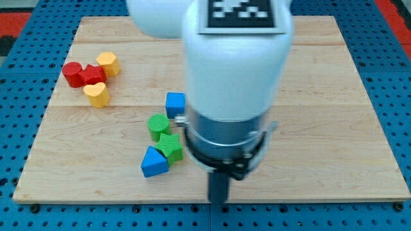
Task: Separate the green blocks from the triangle
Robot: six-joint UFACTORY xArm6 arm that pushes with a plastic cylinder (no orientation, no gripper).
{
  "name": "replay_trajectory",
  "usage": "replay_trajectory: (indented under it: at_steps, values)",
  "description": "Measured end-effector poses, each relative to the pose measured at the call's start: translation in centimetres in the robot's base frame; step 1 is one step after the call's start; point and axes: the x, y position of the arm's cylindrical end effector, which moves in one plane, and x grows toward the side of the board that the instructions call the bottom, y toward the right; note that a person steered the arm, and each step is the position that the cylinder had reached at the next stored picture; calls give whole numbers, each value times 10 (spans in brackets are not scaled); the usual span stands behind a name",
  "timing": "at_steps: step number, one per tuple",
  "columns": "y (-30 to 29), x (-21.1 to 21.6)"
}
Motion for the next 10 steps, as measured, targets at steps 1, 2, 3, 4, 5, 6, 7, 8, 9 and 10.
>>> replay_trajectory:
  at_steps: [1,2,3,4,5,6,7,8,9,10]
  values:
    - [-40,-12]
    - [-58,6]
    - [-55,-37]
    - [-49,-64]
    - [-65,-97]
    - [-77,-117]
    - [-25,-163]
    - [-17,-136]
    - [-88,-93]
    - [-162,-111]
